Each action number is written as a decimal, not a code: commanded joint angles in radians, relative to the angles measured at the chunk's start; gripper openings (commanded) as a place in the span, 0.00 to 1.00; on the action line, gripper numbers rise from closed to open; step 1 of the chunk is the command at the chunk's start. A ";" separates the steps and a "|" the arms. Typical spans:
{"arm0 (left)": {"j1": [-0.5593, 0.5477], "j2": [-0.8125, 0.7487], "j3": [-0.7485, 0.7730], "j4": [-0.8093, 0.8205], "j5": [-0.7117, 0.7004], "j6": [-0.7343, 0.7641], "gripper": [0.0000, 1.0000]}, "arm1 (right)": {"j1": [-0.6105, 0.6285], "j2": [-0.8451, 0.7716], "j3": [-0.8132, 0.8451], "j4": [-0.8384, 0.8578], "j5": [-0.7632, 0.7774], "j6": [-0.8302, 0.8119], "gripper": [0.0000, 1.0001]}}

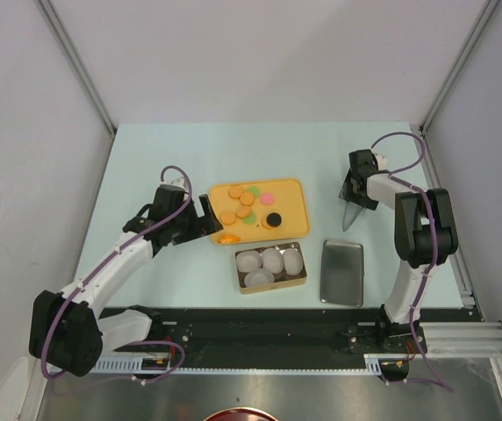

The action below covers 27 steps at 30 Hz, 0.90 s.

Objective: Pack the cookies

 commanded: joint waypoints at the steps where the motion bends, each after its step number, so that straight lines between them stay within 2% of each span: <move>1: -0.006 -0.002 -0.002 0.033 0.031 0.019 1.00 | -0.003 0.020 0.008 -0.059 0.002 -0.002 0.69; 2: -0.006 -0.001 -0.003 0.033 0.033 0.019 1.00 | -0.005 0.022 0.006 -0.062 -0.001 -0.001 0.61; 6: -0.006 -0.005 -0.005 0.036 0.034 0.019 1.00 | -0.003 0.016 -0.004 -0.071 -0.001 0.002 0.57; 7: -0.006 -0.007 -0.005 0.035 0.036 0.019 1.00 | -0.003 0.010 -0.011 -0.065 -0.001 0.007 0.50; 8: -0.006 -0.008 -0.005 0.035 0.033 0.019 1.00 | -0.003 -0.007 -0.026 -0.060 -0.002 0.008 0.48; 16: -0.006 -0.005 -0.008 0.040 0.037 0.018 1.00 | 0.004 -0.096 -0.049 -0.062 -0.007 0.011 0.45; 18: -0.006 -0.004 -0.008 0.040 0.037 0.016 1.00 | 0.006 -0.130 -0.052 -0.066 -0.010 0.013 0.37; 26: -0.006 -0.008 -0.011 0.040 0.034 0.016 1.00 | 0.036 -0.248 -0.054 -0.085 -0.011 0.024 0.34; 27: -0.006 -0.008 -0.013 0.041 0.036 0.016 1.00 | 0.037 -0.262 -0.054 -0.089 -0.018 0.027 0.25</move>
